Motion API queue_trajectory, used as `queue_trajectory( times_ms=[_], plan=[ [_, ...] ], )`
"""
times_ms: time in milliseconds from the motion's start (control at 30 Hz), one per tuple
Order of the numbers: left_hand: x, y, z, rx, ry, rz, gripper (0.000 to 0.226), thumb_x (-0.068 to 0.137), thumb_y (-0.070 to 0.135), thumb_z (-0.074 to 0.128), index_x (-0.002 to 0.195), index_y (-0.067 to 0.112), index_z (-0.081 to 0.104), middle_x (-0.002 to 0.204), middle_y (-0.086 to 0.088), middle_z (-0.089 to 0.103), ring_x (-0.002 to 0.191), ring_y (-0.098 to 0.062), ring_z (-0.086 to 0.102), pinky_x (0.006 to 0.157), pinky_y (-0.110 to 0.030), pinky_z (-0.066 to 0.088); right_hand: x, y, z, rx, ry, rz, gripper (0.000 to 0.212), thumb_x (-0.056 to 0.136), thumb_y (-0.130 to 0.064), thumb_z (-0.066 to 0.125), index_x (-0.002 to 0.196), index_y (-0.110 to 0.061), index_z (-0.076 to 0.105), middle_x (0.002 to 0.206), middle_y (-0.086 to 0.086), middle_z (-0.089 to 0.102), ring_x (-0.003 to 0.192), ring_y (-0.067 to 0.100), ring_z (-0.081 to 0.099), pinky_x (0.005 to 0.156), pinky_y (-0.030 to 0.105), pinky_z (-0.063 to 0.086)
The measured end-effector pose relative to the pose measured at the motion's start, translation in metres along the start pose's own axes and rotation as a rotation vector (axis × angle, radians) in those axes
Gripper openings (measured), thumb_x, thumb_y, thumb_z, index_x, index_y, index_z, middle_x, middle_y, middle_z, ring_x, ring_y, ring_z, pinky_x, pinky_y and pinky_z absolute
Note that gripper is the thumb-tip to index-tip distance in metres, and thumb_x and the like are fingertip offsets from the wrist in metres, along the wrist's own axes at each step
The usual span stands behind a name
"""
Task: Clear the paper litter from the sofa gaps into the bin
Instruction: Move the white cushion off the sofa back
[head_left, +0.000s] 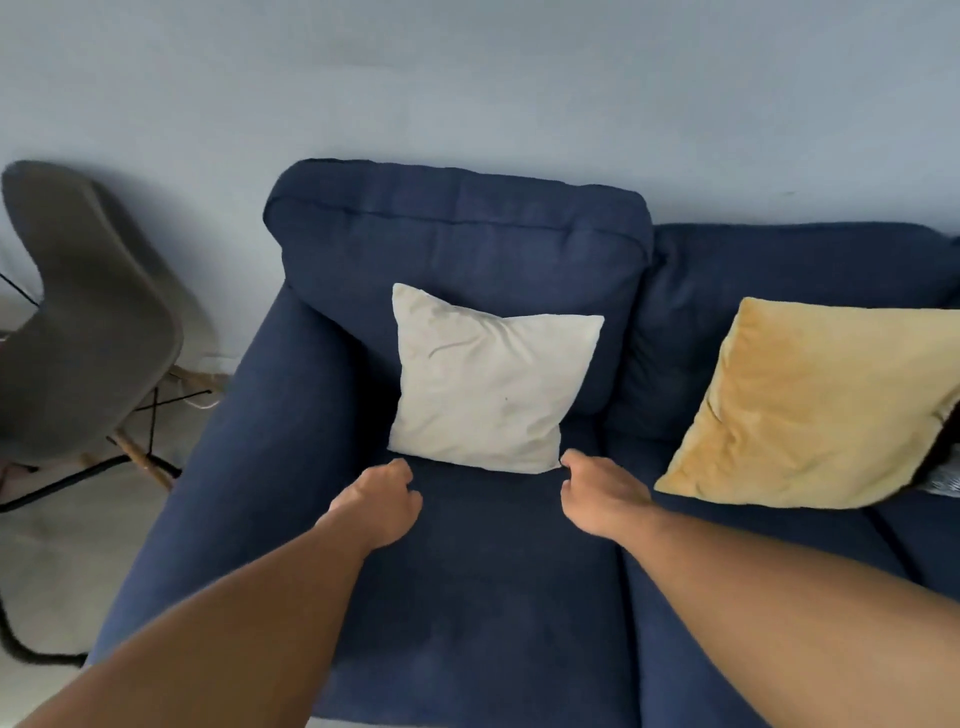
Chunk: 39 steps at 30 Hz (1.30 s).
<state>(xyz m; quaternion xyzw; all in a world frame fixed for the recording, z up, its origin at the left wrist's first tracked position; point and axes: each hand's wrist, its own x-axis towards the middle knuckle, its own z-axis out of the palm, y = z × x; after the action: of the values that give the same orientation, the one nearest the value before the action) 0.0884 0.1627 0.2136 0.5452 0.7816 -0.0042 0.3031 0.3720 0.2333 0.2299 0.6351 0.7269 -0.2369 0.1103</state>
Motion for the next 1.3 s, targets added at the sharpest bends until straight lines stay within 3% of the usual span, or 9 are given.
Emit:
queue_trajectory(
  times_ms=[133,367,467,567,700,800,933,1133,1300],
  plan=[
    [0.032,0.036,-0.012,0.004,0.033,0.040,0.038,0.092,0.043,0.047,0.127,0.029,0.051,0.122,0.001,0.057,0.097,-0.020,0.058,0.083,-0.040,0.053,0.029,0.026,-0.017,0.008,0.050,0.006,0.036,0.100,-0.029,0.044,0.136,-0.026,0.047,0.122,0.001,0.060,0.102,0.025,0.057,0.073,0.039,0.048],
    [0.085,0.081,-0.033,0.108,0.067,0.100,0.046,0.094,0.038,0.049,0.139,0.026,0.046,0.137,0.003,0.052,0.108,-0.021,0.056,0.085,-0.040,0.051,0.064,0.025,-0.034,0.037,0.072,-0.004,0.040,0.099,-0.026,0.044,0.138,-0.024,0.046,0.121,0.002,0.060,0.104,0.026,0.057,0.073,0.039,0.046],
    [0.107,0.097,-0.041,0.165,0.077,0.147,0.046,0.094,0.038,0.050,0.138,0.026,0.045,0.136,0.005,0.052,0.111,-0.021,0.055,0.084,-0.039,0.050,0.076,0.014,-0.046,0.062,0.081,-0.012,0.032,0.098,-0.025,0.043,0.128,-0.022,0.051,0.115,0.001,0.060,0.102,0.026,0.056,0.077,0.042,0.050],
    [0.126,0.105,-0.052,0.201,0.077,0.221,0.047,0.094,0.037,0.049,0.139,0.025,0.044,0.136,0.005,0.050,0.118,-0.022,0.052,0.090,-0.042,0.049,0.093,-0.002,-0.058,0.058,0.114,-0.012,0.029,0.096,-0.025,0.044,0.124,-0.020,0.051,0.115,0.003,0.059,0.101,0.027,0.053,0.073,0.041,0.045],
    [0.144,0.108,-0.067,0.274,0.168,0.325,0.045,0.094,0.029,0.049,0.138,0.019,0.045,0.132,0.001,0.051,0.118,-0.022,0.046,0.084,-0.035,0.043,0.122,-0.024,-0.069,0.005,0.176,-0.044,0.041,0.099,-0.038,0.046,0.137,-0.020,0.047,0.124,0.005,0.059,0.114,0.029,0.051,0.076,0.041,0.039],
    [0.162,0.108,-0.080,0.337,0.260,0.395,0.049,0.093,0.028,0.052,0.139,0.017,0.043,0.137,0.001,0.047,0.124,-0.022,0.041,0.095,-0.036,0.039,0.147,-0.039,-0.079,-0.094,0.272,-0.094,0.051,0.097,-0.050,0.051,0.139,-0.021,0.045,0.129,0.006,0.056,0.119,0.030,0.048,0.084,0.044,0.042],
    [0.191,0.102,-0.092,0.483,0.312,0.480,0.061,0.090,0.039,0.057,0.142,0.014,0.038,0.147,-0.003,0.039,0.136,-0.024,0.032,0.110,-0.040,0.032,0.178,-0.048,-0.091,-0.213,0.317,-0.131,0.068,0.092,-0.058,0.056,0.147,-0.023,0.039,0.145,0.008,0.045,0.131,0.031,0.042,0.100,0.048,0.041],
    [0.231,0.077,-0.091,0.625,0.278,0.445,0.097,0.081,0.060,0.063,0.153,0.012,0.019,0.164,-0.007,0.012,0.149,-0.029,0.009,0.119,-0.050,0.015,0.207,-0.043,-0.087,-0.298,0.255,-0.141,0.083,0.087,-0.066,0.059,0.152,-0.022,0.032,0.149,0.009,0.042,0.136,0.031,0.038,0.105,0.050,0.039],
    [0.244,0.073,-0.089,0.599,0.159,0.354,0.111,0.072,0.073,0.064,0.155,0.019,0.013,0.165,-0.003,0.011,0.142,-0.031,0.027,0.109,-0.049,0.031,0.217,-0.038,-0.069,-0.285,0.220,-0.177,0.084,0.082,-0.066,0.061,0.149,-0.024,0.033,0.146,0.004,0.045,0.134,0.029,0.039,0.104,0.052,0.036]
  ],
)
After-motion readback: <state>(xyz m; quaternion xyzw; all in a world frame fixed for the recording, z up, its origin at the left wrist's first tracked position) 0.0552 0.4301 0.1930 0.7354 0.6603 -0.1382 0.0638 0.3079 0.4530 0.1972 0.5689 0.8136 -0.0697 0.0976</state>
